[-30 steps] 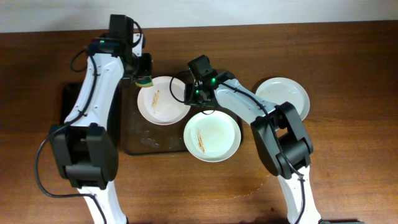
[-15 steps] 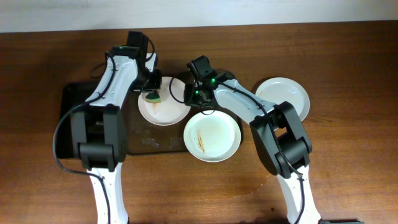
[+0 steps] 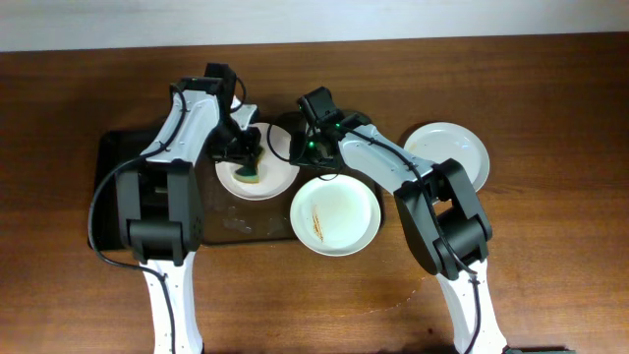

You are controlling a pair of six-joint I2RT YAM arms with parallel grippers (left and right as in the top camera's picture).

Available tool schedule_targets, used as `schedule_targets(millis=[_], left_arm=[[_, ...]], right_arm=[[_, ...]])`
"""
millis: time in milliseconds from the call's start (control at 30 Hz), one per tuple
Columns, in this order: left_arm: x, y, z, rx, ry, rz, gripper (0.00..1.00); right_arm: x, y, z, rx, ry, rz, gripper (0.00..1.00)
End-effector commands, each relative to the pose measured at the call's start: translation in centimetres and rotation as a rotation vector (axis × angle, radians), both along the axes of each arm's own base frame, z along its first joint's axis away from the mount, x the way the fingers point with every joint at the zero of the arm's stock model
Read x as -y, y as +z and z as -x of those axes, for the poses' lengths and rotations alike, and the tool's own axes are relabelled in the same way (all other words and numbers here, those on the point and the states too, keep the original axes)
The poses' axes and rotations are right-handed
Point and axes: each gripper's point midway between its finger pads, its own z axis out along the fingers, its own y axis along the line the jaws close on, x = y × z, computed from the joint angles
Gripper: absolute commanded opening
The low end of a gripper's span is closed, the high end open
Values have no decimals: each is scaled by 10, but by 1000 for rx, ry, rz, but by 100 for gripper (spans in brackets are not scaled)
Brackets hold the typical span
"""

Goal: Clean dirty plates on tray and stack at the side
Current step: 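Scrub the top plate with the sponge in the left gripper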

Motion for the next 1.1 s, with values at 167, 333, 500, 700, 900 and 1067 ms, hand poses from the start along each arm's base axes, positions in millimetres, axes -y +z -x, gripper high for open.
schedule_targets(millis=[167, 333, 500, 700, 900, 1067], left_arm=[[-82, -14, -44, 137, 398, -318, 1], [-79, -16, -14, 22, 375, -343, 1], [-20, -13, 31, -114, -82, -165, 1], [24, -11, 14, -7, -196, 31, 1], [-40, -26, -51, 183, 303, -224, 1], [-88, -23, -41, 182, 455, -459, 1]], right_arm=[[0, -22, 5, -47, -2, 9, 4], [4, -22, 3, -49, -10, 6, 4], [4, -22, 3, -51, -16, 4, 4], [4, -22, 3, -52, -17, 4, 4], [5, -22, 2, -52, -17, 4, 4], [5, -22, 2, -52, -17, 4, 4]])
